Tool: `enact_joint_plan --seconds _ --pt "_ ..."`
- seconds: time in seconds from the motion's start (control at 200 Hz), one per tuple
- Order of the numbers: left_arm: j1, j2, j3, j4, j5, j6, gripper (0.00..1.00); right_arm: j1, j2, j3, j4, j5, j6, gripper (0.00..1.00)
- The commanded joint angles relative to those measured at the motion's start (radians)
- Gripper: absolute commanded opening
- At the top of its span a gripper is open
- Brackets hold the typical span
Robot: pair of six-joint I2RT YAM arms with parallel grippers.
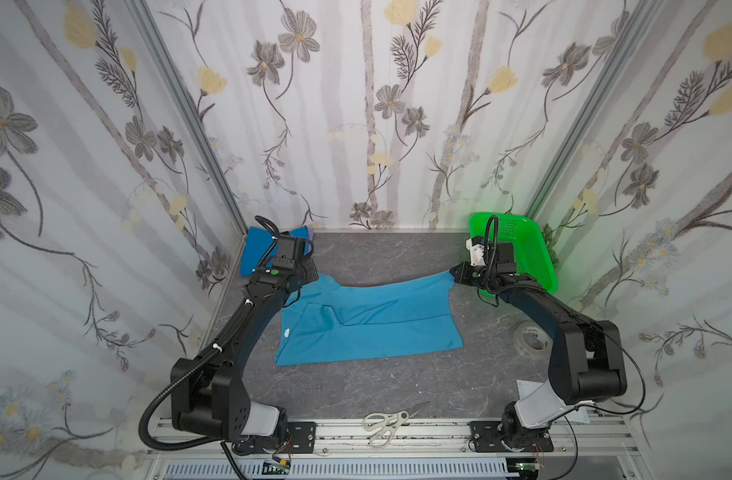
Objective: Fold and stack the t-shirts
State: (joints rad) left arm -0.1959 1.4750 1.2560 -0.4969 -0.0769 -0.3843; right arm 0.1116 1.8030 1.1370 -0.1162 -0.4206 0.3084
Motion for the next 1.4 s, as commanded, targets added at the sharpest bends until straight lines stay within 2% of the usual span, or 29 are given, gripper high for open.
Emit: enact_joint_plan --seconds 0.0,0.185,0.27,0.385,0.525,0.64,0.859,0.994,1.249,1.394 --pt "0.029 0.095 0.089 0.023 0.028 0.034 0.00 -0.007 0.087 0.107 0.021 -0.073 -0.014 0.00" --pt "0.068 0.174 0.184 0.028 0.048 0.029 0.00 -0.007 0.196 0.237 0.010 -0.102 -0.005 0.00" --pt "0.076 0.180 0.191 0.029 0.049 0.033 0.00 -0.010 0.221 0.277 -0.024 -0.070 0.000 0.00" --pt "0.088 0.224 0.247 0.020 0.115 0.051 0.00 -0.013 0.310 0.369 -0.137 -0.038 -0.010 0.00" --pt "0.093 0.317 0.309 0.003 0.167 0.076 0.00 -0.013 0.380 0.388 -0.093 0.014 -0.004 0.00" --pt "0.110 0.342 0.316 0.022 0.176 0.070 0.00 -0.012 0.431 0.443 -0.040 -0.025 -0.015 0.00" --pt "0.130 0.384 0.357 0.022 0.197 0.081 0.00 -0.011 0.553 0.619 -0.044 -0.084 -0.045 0.00" --pt "0.139 0.418 0.403 0.004 0.224 0.082 0.00 -0.011 0.667 0.810 -0.233 -0.078 -0.061 0.00" --pt "0.140 0.432 0.445 -0.018 0.256 0.101 0.00 -0.015 0.650 0.800 -0.240 -0.078 -0.083 0.00" --pt "0.141 0.376 0.400 -0.009 0.261 0.093 0.00 -0.013 0.558 0.696 -0.172 -0.112 -0.091 0.00"
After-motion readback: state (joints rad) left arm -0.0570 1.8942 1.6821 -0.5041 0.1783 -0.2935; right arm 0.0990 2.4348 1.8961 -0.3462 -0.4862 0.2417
